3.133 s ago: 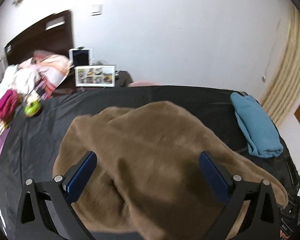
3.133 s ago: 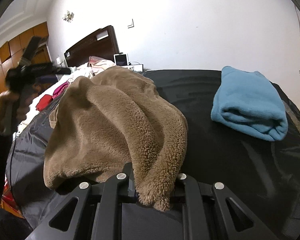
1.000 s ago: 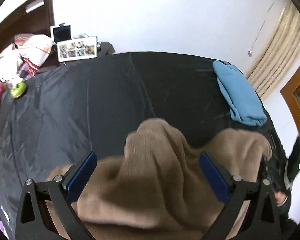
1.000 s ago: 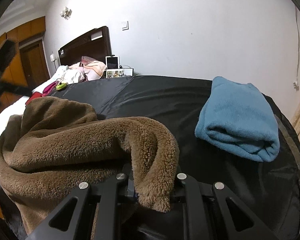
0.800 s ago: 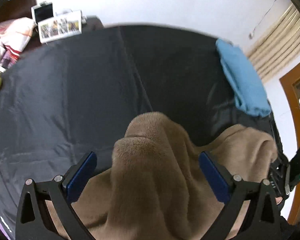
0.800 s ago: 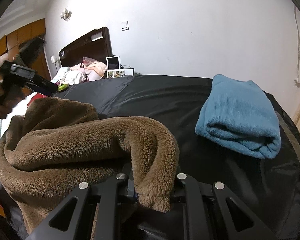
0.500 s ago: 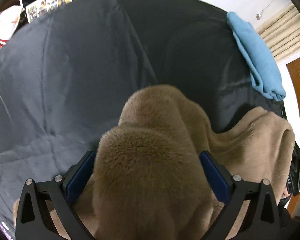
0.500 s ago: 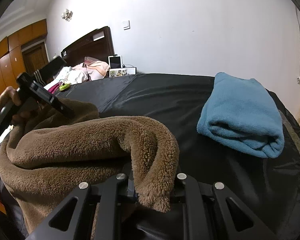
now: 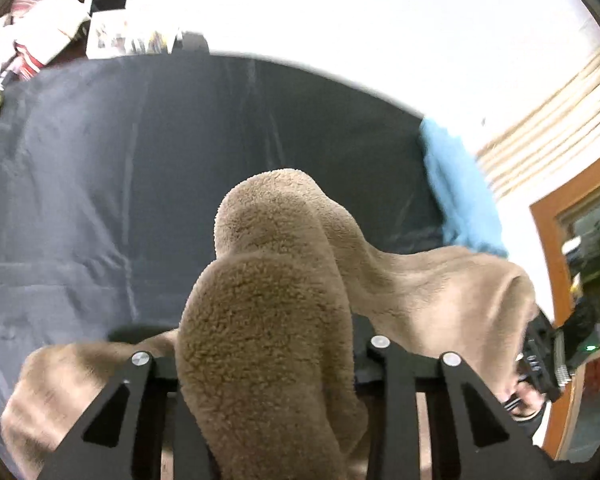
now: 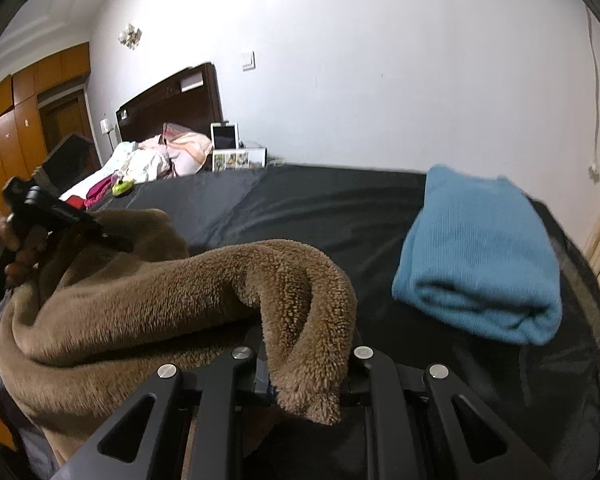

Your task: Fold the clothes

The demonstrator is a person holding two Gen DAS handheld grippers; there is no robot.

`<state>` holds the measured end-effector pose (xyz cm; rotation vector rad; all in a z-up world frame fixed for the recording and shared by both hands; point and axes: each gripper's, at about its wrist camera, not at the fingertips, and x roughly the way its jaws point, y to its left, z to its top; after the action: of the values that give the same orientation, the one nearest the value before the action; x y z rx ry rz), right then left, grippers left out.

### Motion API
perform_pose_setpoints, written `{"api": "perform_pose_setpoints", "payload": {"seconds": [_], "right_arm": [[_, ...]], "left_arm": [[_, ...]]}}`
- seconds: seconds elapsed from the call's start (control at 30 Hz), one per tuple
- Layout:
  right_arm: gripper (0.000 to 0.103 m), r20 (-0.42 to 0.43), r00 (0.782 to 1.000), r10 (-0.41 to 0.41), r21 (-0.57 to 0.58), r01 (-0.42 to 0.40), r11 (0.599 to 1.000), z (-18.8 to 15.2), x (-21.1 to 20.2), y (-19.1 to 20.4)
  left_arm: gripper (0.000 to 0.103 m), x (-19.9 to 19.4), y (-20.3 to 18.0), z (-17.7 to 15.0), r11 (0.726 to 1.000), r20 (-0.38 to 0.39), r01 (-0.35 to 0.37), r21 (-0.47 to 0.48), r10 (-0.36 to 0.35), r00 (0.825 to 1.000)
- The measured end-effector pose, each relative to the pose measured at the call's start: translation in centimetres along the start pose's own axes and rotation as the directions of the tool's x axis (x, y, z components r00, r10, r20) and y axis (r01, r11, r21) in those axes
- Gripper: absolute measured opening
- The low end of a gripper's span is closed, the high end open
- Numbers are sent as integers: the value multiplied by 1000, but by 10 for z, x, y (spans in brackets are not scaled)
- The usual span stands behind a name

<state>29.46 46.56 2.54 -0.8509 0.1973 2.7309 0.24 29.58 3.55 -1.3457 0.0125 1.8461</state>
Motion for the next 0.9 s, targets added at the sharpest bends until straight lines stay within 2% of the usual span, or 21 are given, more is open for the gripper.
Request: {"api": "perform_pose_setpoints", "payload": {"seconds": [0.07, 0.13, 0.23, 0.33, 0.37, 0.47, 0.5, 0.63, 0.73, 0.83, 0.9], "right_arm": [[18, 38, 999, -13, -15, 14, 1000, 13, -5, 7], [18, 86, 996, -25, -30, 28, 999, 26, -13, 16], [18, 185, 982, -41, -53, 52, 997, 47, -31, 33], [18, 294, 954, -53, -87, 81, 993, 58, -53, 54], [18, 321, 946, -49, -102, 86, 991, 59, -60, 63], [18, 331, 943, -28, -182, 93, 979, 49, -65, 88], [18, 318, 948, -14, -209, 84, 974, 43, -63, 94], [18, 222, 974, 48, -297, 20, 955, 10, -56, 108], [18, 133, 983, 125, -354, -70, 933, -18, -55, 111], [18, 26, 968, 249, -391, -219, 894, -41, -63, 109], [18, -59, 939, 338, -407, -332, 851, -58, -73, 111]], "left_arm": [[36, -41, -2, -8, 1000, 132, -5, -2, 5, 991], [35, -78, -8, -17, 1000, 246, -22, 12, 18, 969], [34, -143, -19, -47, 997, 434, -47, 66, 13, 901], [34, -196, -28, -99, 985, 562, -102, 137, 8, 827], [34, -208, -26, -123, 980, 583, -130, 151, 18, 813], [35, -203, -19, -166, 976, 555, -166, 139, 62, 830], [35, -195, -14, -176, 977, 531, -168, 130, 75, 844], [35, -157, 5, -215, 978, 434, -180, 104, 118, 893], [36, -137, 14, -238, 978, 390, -184, 97, 133, 911], [37, -124, 18, -258, 981, 385, -168, 97, 118, 915], [39, -126, 29, -259, 984, 381, -146, 99, 98, 919]]}}
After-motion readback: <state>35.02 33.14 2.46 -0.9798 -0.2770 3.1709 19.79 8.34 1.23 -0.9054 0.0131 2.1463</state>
